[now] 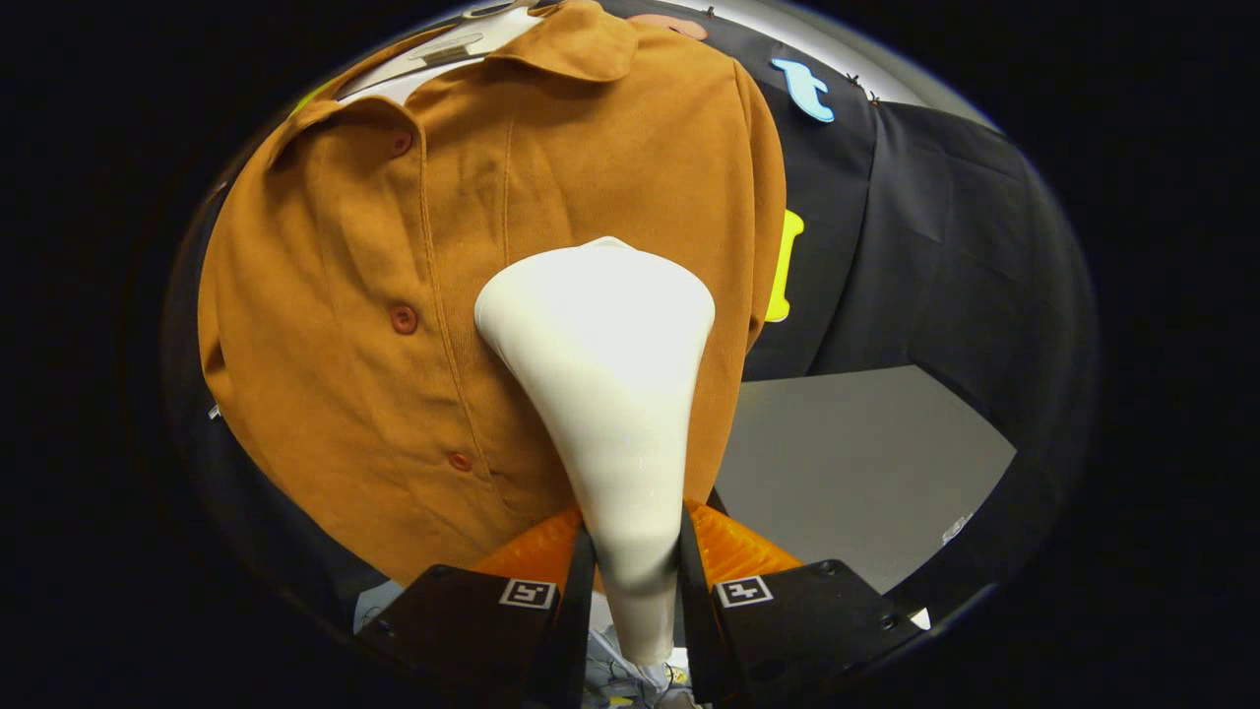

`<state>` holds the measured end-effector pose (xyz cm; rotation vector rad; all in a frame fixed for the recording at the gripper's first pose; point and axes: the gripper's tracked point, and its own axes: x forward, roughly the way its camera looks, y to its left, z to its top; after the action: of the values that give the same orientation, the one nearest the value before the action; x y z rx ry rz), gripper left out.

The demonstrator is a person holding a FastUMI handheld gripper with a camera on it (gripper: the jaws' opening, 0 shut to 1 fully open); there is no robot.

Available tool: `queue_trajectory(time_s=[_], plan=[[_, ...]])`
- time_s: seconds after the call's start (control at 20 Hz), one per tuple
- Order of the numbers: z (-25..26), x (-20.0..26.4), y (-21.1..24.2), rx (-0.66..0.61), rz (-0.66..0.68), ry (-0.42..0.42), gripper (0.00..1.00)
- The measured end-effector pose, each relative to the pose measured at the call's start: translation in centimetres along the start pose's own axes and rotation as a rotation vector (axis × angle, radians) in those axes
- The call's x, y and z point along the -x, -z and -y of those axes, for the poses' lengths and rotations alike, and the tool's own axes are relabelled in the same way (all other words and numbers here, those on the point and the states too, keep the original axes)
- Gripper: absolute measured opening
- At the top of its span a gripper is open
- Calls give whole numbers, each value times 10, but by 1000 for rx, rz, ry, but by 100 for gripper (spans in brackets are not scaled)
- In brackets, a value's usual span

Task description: Iron the clothes twice with a garment steamer, once on the left side and once on the right side.

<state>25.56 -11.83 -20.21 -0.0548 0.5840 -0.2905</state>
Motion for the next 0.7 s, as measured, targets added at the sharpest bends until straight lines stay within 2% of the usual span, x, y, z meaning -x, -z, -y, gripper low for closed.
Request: queue_trajectory(time_s=[0.7], plan=[[0, -26, 89, 5, -235, -7, 45]])
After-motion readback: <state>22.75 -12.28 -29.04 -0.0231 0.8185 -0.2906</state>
